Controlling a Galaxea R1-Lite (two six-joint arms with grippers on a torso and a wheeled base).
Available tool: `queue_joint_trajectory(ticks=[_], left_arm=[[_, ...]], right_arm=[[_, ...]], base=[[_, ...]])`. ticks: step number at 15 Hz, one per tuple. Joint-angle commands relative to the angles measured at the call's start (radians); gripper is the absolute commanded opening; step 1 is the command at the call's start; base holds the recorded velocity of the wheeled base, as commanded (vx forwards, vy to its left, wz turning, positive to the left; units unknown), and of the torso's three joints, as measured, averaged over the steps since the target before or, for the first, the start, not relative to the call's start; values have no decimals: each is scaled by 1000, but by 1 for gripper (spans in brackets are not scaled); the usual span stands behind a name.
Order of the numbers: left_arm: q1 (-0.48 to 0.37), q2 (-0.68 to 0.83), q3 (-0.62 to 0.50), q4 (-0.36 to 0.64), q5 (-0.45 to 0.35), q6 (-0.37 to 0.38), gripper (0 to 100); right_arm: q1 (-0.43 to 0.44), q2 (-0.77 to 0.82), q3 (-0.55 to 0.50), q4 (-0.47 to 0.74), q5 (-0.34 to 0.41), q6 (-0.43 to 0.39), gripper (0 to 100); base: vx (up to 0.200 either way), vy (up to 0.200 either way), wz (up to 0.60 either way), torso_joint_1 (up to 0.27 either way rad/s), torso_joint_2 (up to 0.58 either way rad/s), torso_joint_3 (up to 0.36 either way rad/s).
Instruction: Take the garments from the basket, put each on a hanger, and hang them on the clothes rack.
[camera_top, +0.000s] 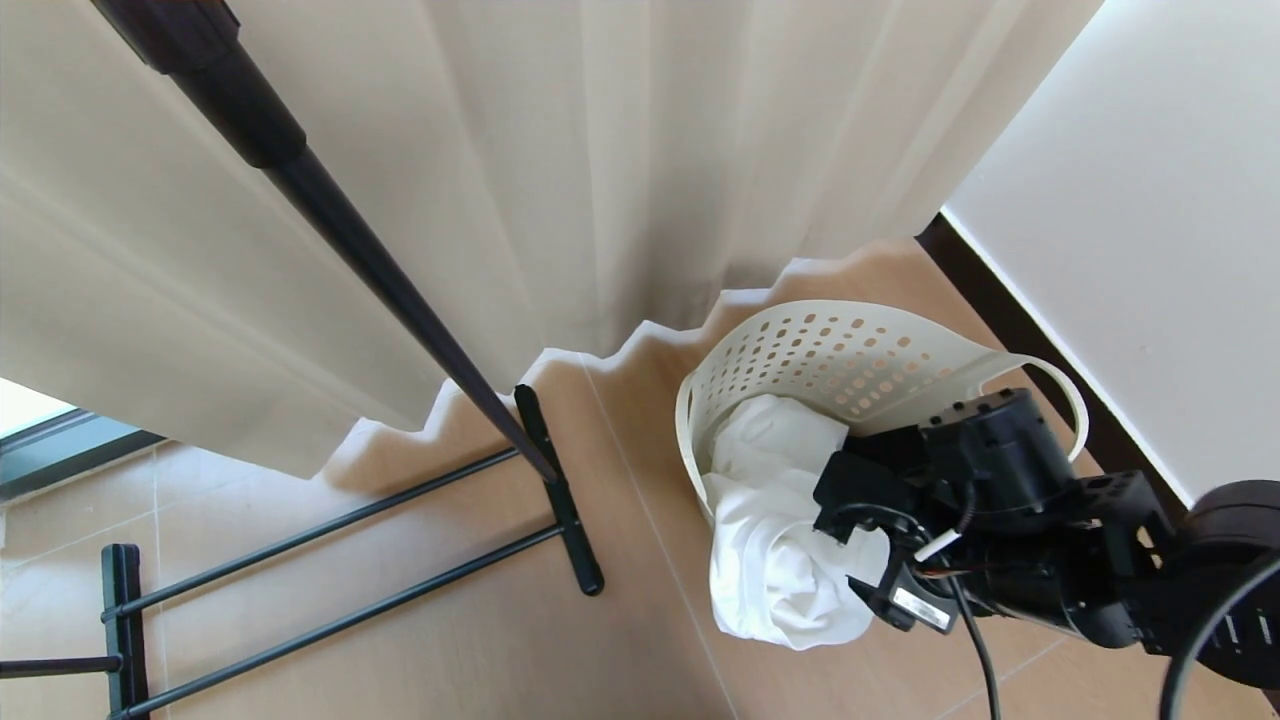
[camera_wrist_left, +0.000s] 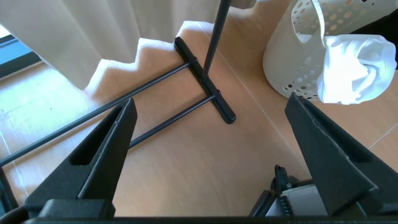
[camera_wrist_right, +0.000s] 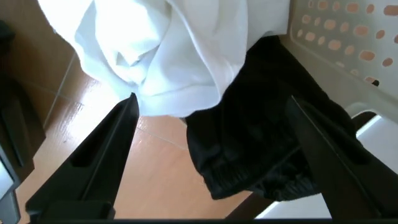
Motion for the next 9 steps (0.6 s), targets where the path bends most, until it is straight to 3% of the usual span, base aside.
queue_joint_trajectory(ticks=[1, 4, 9], left_arm=[[0, 0, 0, 0, 0, 0, 100], [0, 0, 0, 1, 0, 0, 100], [0, 0, 0, 0, 0, 0, 100]], right_arm=[[-13, 142, -63, -34, -16, 2, 100], [-42, 213, -80, -142, -31, -1, 100], [-70, 261, -163, -146, -79, 2, 100]], base=[[0, 0, 0, 0, 0, 0], [0, 0, 0, 0, 0, 0], [0, 0, 0, 0, 0, 0]])
